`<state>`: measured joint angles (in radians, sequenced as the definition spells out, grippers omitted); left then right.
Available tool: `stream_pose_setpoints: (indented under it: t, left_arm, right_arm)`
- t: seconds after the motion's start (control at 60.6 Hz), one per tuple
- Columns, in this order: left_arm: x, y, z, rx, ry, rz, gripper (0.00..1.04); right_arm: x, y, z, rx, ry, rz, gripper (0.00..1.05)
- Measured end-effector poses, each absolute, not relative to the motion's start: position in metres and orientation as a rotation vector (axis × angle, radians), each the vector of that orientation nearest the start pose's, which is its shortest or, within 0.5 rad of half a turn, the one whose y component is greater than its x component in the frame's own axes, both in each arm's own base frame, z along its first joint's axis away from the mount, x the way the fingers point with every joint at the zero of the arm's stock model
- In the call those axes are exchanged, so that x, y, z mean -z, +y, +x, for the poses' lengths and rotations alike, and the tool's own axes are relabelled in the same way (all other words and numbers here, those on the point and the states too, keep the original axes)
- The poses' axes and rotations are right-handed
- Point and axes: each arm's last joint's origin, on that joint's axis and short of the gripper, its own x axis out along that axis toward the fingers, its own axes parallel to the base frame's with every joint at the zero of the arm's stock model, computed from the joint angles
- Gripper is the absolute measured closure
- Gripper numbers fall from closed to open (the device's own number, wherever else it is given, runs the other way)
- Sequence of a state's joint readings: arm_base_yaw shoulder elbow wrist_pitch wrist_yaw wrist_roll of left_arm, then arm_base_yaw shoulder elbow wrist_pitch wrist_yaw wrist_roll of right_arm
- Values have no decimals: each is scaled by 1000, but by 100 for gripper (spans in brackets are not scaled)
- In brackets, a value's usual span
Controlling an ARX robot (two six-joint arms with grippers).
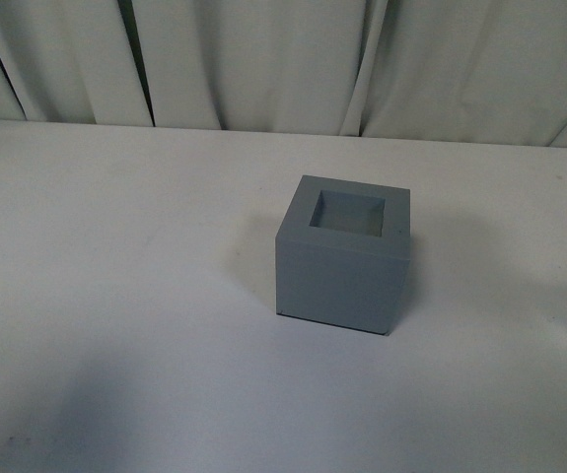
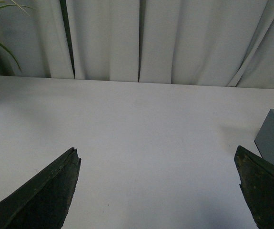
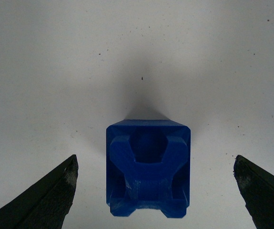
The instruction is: Insert blue part into gray base
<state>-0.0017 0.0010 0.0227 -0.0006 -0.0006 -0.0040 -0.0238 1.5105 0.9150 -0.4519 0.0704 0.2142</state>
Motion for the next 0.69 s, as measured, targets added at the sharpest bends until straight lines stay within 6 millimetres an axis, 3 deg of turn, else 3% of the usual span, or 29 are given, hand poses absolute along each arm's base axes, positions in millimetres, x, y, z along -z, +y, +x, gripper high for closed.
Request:
stream_pose_setpoints:
  t: [0.512, 0.578, 0.693]
  left_arm:
    - [-171, 0, 96, 1, -21, -4, 6]
    - [-171, 0, 96, 1, -21, -4, 6]
    - [-171, 0, 96, 2, -21, -4, 6]
  right_arm:
    - [-187, -2, 307, 190, 1048, 170, 9]
    - [-186, 1, 308, 185, 1051, 164, 17]
    - [-184, 5, 309, 179, 1051, 153, 20]
